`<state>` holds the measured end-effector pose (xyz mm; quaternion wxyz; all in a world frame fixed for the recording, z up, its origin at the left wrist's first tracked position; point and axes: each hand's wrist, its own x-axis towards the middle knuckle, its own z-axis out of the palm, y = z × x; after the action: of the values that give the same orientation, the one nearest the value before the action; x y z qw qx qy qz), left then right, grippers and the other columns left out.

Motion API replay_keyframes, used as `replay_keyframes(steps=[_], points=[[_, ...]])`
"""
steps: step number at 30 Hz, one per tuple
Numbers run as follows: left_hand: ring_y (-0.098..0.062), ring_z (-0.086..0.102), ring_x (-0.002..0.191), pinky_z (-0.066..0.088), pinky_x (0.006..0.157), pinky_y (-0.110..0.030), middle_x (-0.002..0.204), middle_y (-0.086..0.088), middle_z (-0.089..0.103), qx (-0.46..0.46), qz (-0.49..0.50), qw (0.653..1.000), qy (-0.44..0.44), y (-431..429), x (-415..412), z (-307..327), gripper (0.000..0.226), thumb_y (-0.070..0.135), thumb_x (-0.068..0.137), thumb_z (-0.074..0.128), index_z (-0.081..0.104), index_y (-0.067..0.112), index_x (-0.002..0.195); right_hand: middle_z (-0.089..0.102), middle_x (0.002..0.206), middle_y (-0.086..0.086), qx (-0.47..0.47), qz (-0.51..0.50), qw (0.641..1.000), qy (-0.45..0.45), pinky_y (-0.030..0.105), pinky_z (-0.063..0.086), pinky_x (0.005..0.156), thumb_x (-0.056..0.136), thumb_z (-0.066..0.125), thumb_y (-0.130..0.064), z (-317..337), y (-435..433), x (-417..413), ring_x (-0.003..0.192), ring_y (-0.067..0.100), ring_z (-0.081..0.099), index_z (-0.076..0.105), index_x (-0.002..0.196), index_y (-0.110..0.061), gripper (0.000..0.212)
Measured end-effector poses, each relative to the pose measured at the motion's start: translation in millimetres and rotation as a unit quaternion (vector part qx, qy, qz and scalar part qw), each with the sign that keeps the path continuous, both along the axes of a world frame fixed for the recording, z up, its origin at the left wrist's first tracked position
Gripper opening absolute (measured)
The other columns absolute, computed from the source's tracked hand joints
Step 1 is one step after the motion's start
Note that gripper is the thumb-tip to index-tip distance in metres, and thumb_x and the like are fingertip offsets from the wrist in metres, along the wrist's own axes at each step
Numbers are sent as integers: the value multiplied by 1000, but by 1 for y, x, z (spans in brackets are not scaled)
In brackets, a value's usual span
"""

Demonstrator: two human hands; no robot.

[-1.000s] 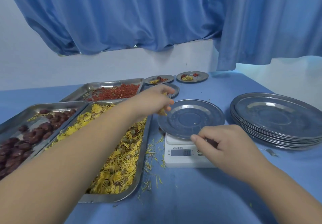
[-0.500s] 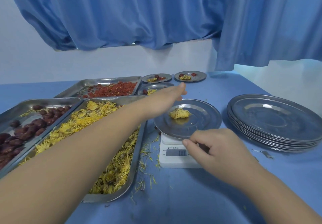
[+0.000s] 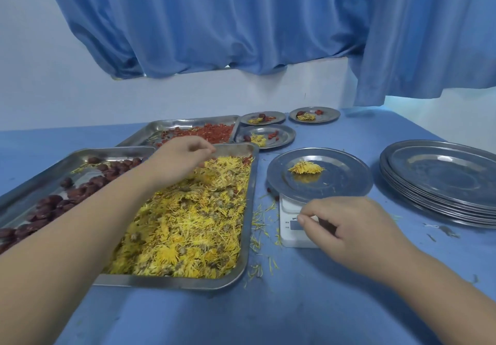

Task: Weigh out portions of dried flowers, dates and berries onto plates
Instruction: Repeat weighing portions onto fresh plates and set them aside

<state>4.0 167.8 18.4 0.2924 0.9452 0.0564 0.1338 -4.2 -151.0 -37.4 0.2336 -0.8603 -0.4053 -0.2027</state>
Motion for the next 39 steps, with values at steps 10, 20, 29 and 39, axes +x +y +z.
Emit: replay_keyframes(steps=[10,20,29,39], points=[[-25,59,65,43,57,-28,79,-3,66,72,241,968,3,135,-25,-13,31,39,99,41,67,23,102,47,49,-7,31,-13,999,-27,32,43,46,90,49,-34,0,30,4,49,11,46,56,62,-23,31],[-28,48,128,35,108,-38,142,-9,53,228,172,939,194,184,-28,-39,37,15,99,42,59,17,133,42,48,-12,9,2,1000,5,27,41,47,86,50,-36,-10,34,4,47,7,43,55,63,-27,25],[-21,61,94,50,91,-36,111,-5,70,213,206,942,159,191,-27,-44,38,-3,85,52,73,17,108,45,48,-11,34,1,999,34,30,43,48,89,60,-32,-10,28,10,55,11,48,59,65,-27,24],[-27,62,68,46,57,-27,94,6,68,38,214,976,-4,177,-39,-26,15,21,92,60,64,32,100,44,48,-10,40,6,998,44,32,43,49,87,62,-30,-6,28,4,53,12,47,58,63,-25,24]])
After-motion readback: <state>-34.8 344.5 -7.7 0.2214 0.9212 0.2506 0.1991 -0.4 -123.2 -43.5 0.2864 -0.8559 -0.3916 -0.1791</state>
